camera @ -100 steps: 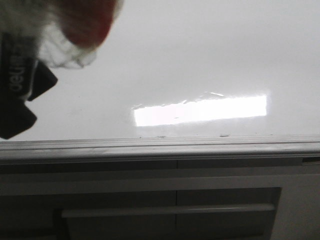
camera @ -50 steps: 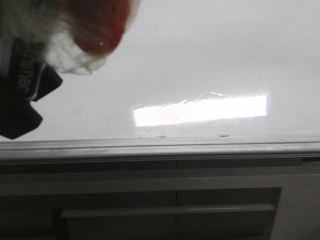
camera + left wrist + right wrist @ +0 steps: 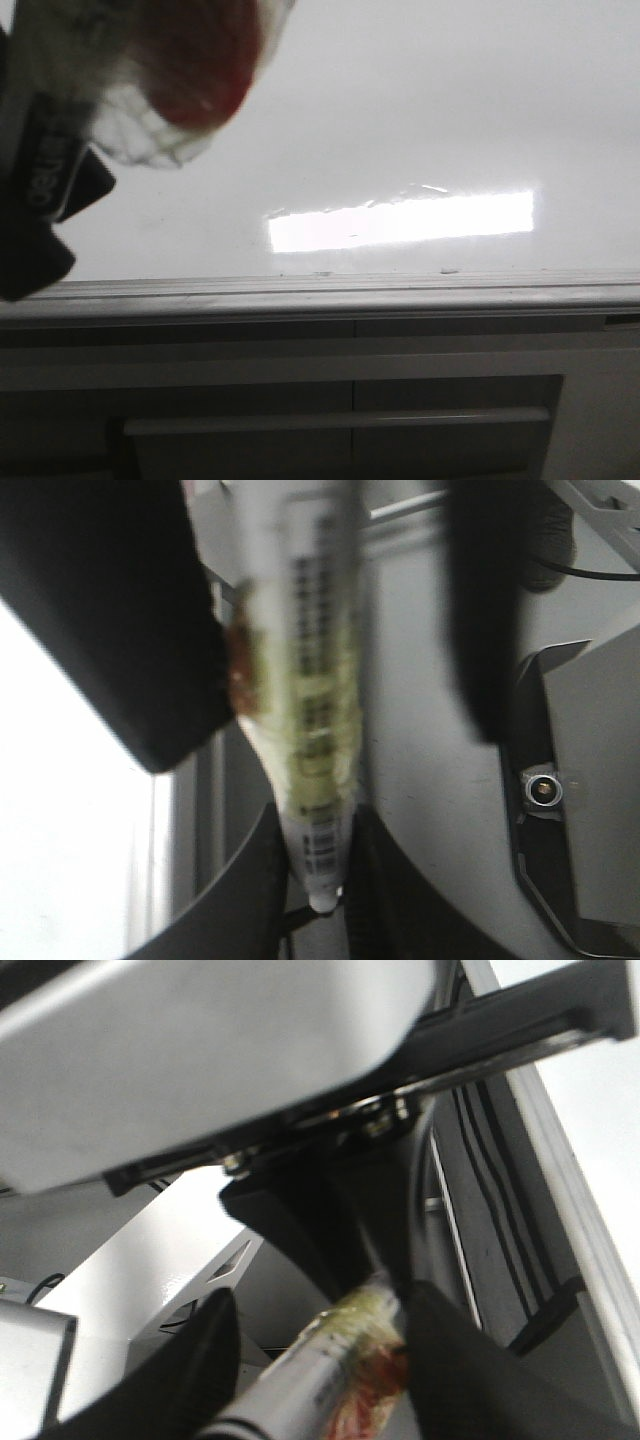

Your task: Write number 0 on whiteboard

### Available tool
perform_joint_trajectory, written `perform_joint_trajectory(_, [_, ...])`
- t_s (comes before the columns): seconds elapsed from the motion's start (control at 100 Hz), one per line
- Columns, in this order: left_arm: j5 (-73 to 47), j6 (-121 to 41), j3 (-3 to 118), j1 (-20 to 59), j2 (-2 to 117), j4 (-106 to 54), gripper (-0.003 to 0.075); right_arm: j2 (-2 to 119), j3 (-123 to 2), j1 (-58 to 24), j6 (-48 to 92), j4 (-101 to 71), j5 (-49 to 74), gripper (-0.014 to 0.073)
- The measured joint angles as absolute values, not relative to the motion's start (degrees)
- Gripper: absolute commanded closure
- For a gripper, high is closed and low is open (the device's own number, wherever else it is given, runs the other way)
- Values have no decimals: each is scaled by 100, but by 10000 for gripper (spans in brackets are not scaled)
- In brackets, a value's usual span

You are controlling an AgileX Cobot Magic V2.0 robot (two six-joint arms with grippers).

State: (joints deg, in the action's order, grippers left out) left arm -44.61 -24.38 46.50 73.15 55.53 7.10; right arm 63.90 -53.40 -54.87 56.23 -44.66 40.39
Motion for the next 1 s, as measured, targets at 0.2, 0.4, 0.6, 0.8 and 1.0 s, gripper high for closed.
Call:
perform_joint_trajectory(0.2, [-4552,-2189,4639,7315,5561,412,740,6398,-5373,-5487,5749,-4379,3904,665])
perform_joint_trajectory(0.4, [-4433,-1411,4615,7315,5561,423,622,6398,-5383,-5487,5755,-4331,3915,661])
perform_joint_trajectory(0.6, [-3853,-223,4628,7320,5358,535,359,6321,-5280,-5475,5448,-3930,3903,641])
perform_joint_trajectory(0.8, [-3485,586,4635,7320,4375,585,297,5455,-4732,-5475,4827,-3294,3400,641])
perform_joint_trajectory(1.0, [-3420,1443,4421,7320,3252,1085,432,4408,-3762,-5475,4505,-3241,1975,641])
